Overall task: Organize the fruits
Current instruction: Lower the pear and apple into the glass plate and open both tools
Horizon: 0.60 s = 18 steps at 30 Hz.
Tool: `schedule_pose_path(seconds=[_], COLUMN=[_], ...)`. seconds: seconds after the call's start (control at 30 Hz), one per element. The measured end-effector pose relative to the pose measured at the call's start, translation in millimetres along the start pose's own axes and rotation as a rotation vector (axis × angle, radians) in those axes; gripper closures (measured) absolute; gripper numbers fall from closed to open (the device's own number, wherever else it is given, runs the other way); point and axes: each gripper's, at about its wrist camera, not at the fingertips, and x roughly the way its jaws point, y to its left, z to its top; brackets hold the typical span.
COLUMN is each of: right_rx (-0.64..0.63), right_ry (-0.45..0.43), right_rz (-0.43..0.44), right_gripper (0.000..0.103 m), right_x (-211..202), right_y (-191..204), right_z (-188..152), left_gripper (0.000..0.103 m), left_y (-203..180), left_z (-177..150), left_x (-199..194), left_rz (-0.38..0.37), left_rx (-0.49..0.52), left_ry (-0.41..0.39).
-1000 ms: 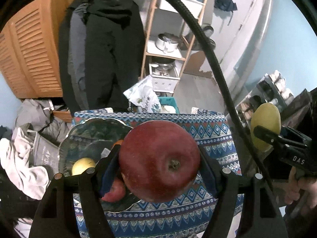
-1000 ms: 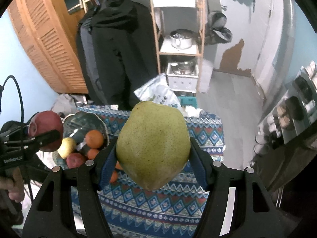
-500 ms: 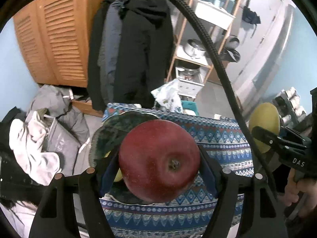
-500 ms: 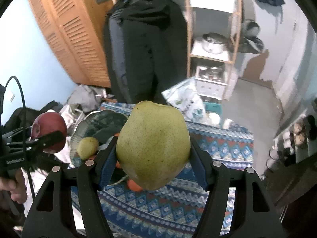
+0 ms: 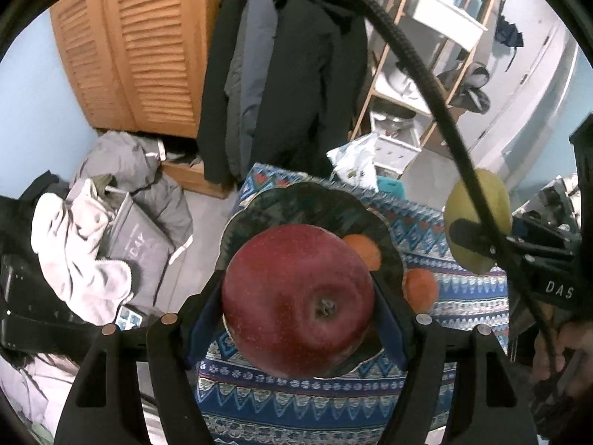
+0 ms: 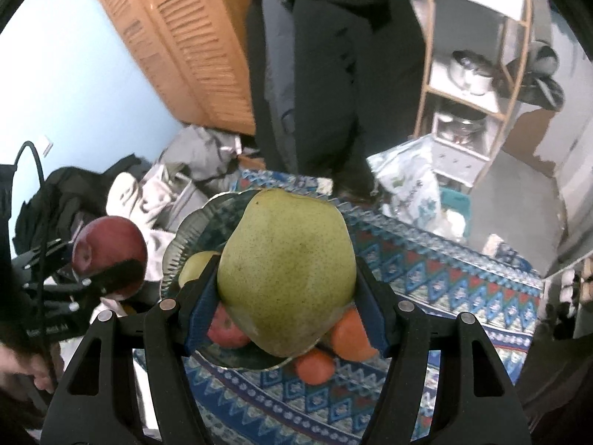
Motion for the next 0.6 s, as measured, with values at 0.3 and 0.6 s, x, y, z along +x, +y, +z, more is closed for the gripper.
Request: schedule_pose_path(seconds=[0.3, 0.6], right_rx=[-0.071, -0.096], right_ry=[0.109, 0.209], right_rz=[0.029, 0.041], right_gripper=[0.036, 0.036], right_x=[63.9, 121.4], right_y=[19.1, 29.9], right_z=[6.1, 6.7], left_gripper=[0.028, 0.027], left_y=[18.7, 26.4], left_z=[-16.6, -24.5], left_x=[44.3, 68.6], left_rz=[0.007, 0.014], left_rx=[-0.06, -0.072], left_ry=[0.092, 0.16])
